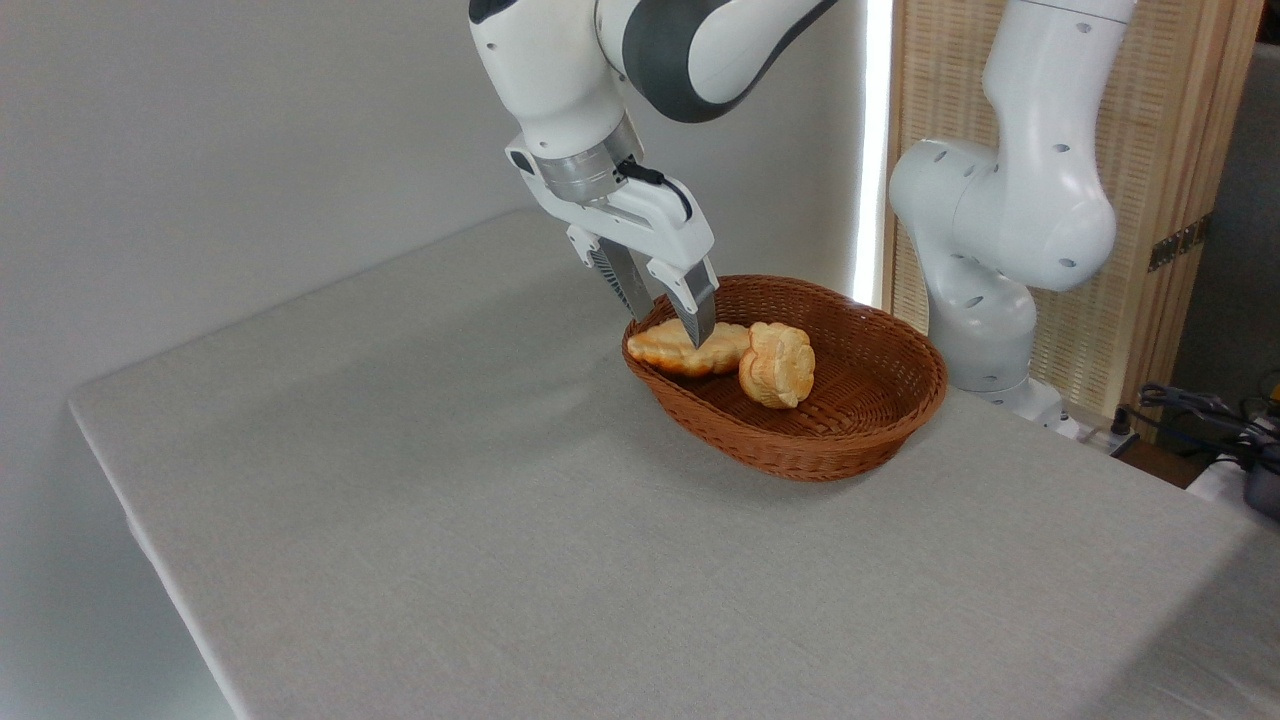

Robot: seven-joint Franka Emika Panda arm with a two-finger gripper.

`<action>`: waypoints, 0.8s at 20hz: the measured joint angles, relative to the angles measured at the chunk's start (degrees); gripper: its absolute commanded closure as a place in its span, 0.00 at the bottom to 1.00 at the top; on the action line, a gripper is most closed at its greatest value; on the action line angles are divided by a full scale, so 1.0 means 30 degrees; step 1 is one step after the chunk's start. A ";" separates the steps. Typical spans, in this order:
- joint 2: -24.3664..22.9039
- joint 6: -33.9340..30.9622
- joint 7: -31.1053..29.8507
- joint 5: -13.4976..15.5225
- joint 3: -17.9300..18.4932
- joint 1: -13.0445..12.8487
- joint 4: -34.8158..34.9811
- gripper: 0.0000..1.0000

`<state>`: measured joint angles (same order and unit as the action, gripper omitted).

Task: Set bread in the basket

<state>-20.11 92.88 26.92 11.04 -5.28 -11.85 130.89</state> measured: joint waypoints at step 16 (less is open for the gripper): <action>0.2126 0.3330 0.1179 -0.1480 0.1015 0.0436 -0.5773 0.00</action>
<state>-13.73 102.87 30.45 6.60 -2.24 -10.54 113.57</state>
